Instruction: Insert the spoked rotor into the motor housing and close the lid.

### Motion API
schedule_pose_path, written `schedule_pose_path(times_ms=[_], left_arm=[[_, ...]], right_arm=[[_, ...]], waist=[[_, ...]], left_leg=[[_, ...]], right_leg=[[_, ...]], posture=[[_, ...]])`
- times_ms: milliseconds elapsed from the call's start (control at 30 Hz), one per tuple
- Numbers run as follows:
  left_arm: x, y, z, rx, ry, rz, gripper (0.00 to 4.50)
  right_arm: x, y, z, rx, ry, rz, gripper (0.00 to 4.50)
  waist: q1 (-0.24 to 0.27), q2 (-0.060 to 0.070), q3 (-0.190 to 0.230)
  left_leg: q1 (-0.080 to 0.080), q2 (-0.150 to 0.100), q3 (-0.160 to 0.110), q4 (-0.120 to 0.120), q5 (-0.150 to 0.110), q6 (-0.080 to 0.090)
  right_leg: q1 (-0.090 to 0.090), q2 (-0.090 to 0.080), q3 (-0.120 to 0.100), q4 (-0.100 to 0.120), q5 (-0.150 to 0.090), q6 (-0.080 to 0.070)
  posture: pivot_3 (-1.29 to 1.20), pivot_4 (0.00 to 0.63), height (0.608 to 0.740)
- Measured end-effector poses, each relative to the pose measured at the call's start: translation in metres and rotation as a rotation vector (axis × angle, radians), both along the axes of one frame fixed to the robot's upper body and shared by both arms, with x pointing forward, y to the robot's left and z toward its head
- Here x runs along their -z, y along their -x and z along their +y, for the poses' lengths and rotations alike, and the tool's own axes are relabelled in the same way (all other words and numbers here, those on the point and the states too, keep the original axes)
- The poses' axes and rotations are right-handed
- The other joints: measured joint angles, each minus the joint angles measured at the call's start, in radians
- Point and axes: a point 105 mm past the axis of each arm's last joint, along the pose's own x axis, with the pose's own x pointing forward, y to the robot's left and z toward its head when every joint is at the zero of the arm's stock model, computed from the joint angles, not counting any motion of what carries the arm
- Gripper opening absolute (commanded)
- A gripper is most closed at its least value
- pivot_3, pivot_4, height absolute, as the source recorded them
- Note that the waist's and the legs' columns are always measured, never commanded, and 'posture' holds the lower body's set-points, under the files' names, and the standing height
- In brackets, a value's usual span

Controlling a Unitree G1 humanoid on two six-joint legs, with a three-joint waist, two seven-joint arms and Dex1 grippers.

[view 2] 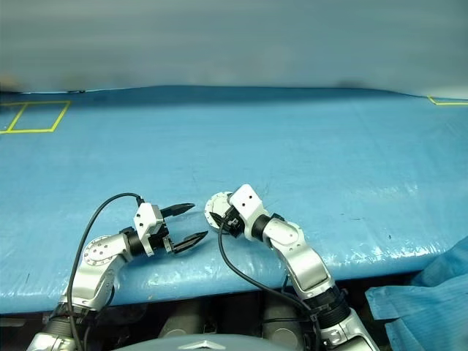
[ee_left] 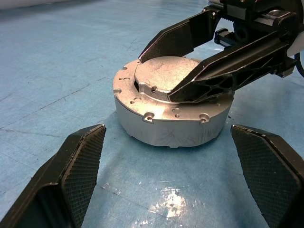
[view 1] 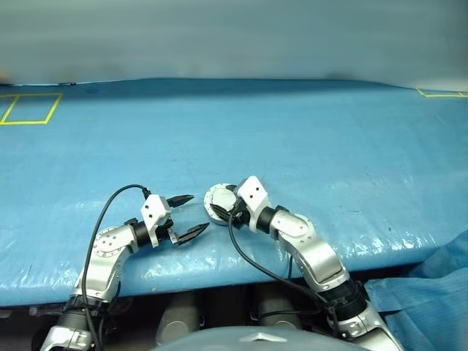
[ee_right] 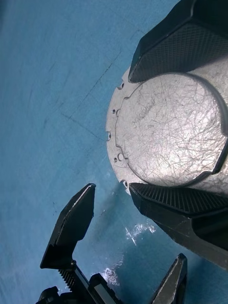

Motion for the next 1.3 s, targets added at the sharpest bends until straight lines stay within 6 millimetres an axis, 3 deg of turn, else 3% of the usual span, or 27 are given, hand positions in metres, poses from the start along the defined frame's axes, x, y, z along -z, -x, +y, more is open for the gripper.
schedule_pose_path(times_ms=[167, 267, 667, 967, 1300], left_arm=[[-0.004, -0.006, -0.001, -0.039, 0.076, 0.030, 4.50], [-0.010, -0.009, -0.003, -0.037, 0.119, 0.053, 3.91], [-0.018, -0.014, -0.009, -0.006, 0.142, 0.051, 0.02], [-0.009, -0.029, -0.016, -0.034, 0.091, 0.056, 0.02], [-0.005, -0.026, -0.025, 0.009, 0.016, 0.069, 0.02]], right_arm=[[0.000, 0.000, -0.001, 0.001, 0.003, 0.000, 3.27], [0.000, 0.000, -0.001, 0.003, 0.004, 0.001, 3.23], [-0.001, 0.002, -0.001, 0.019, 0.007, 0.001, 3.23], [-0.004, 0.002, -0.001, 0.024, 0.011, -0.003, 3.23], [-0.003, 0.002, -0.001, 0.030, 0.020, -0.007, 3.23]], waist=[[0.000, 0.000, 0.000], [0.000, 0.000, 0.000], [0.001, 0.000, 0.000], [0.002, 0.000, 0.000], [0.005, 0.000, 0.000]], left_leg=[[0.000, 0.000, 0.000, 0.000, 0.000, 0.000], [0.000, 0.000, -0.001, 0.000, 0.000, 0.000], [-0.001, 0.000, -0.001, 0.000, 0.000, 0.000], [-0.001, 0.000, -0.001, 0.000, 0.000, 0.000], [-0.001, -0.001, -0.001, 0.000, 0.000, 0.000]], right_leg=[[0.000, 0.000, 0.000, 0.000, 0.000, 0.000], [0.000, 0.000, 0.000, 0.000, 0.000, 0.000], [0.000, 0.000, -0.001, 0.000, -0.001, 0.000], [0.000, 0.001, -0.001, 0.000, 0.000, 0.000], [0.001, 0.000, -0.001, -0.001, -0.001, 0.001]], posture=[[0.00, 0.150, 0.740], [0.00, 0.150, 0.740], [0.00, 0.150, 0.740], [0.00, 0.150, 0.740], [0.00, 0.150, 0.740]])
